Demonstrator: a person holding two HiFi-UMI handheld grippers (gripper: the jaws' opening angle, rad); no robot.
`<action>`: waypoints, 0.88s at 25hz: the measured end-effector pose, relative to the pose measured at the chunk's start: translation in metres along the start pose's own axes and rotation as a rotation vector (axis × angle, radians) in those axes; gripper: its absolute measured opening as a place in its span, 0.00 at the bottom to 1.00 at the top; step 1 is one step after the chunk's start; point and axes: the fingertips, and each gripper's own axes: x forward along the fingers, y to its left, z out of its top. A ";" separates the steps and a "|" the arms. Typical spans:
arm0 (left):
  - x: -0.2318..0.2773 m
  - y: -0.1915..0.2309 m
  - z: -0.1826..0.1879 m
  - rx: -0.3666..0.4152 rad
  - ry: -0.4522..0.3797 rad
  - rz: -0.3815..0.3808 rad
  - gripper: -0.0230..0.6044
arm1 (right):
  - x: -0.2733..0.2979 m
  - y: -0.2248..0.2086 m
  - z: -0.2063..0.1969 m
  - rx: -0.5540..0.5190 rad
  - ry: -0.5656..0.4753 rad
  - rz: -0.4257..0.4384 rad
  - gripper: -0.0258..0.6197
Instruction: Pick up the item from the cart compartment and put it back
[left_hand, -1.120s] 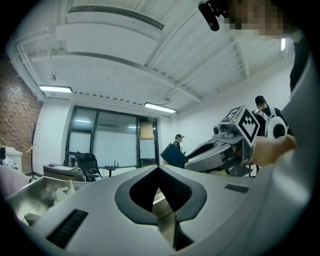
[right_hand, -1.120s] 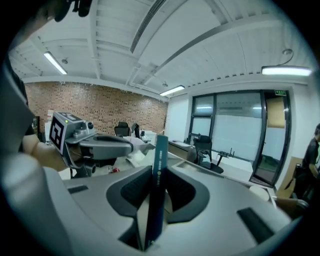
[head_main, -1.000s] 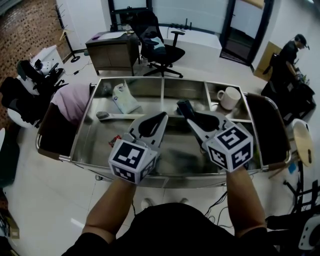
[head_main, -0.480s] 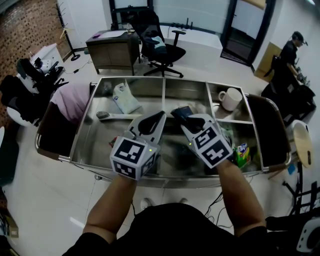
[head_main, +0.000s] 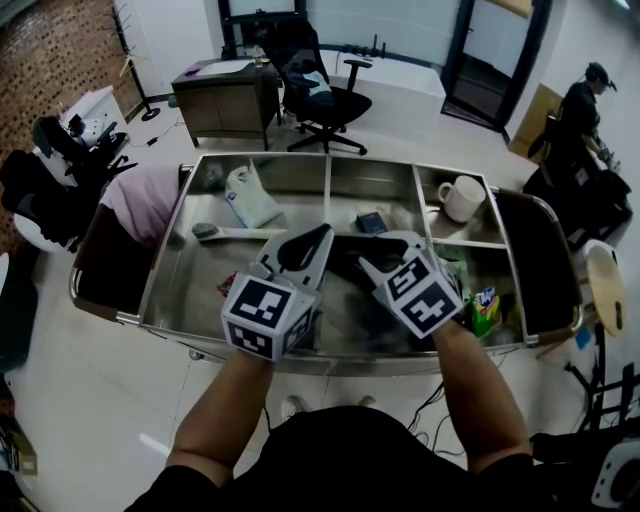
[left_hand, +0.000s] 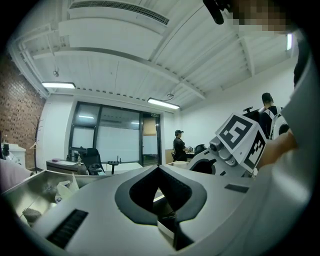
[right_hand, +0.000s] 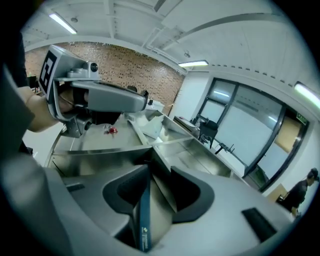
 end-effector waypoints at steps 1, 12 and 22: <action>0.000 0.000 0.000 -0.001 0.000 0.000 0.03 | -0.001 -0.001 0.001 0.003 -0.004 -0.001 0.29; 0.001 -0.003 -0.005 0.007 0.021 -0.010 0.03 | -0.006 -0.004 0.007 0.102 -0.097 0.014 0.05; 0.000 -0.010 -0.005 0.014 0.028 -0.019 0.03 | -0.030 -0.015 0.022 0.290 -0.264 0.045 0.05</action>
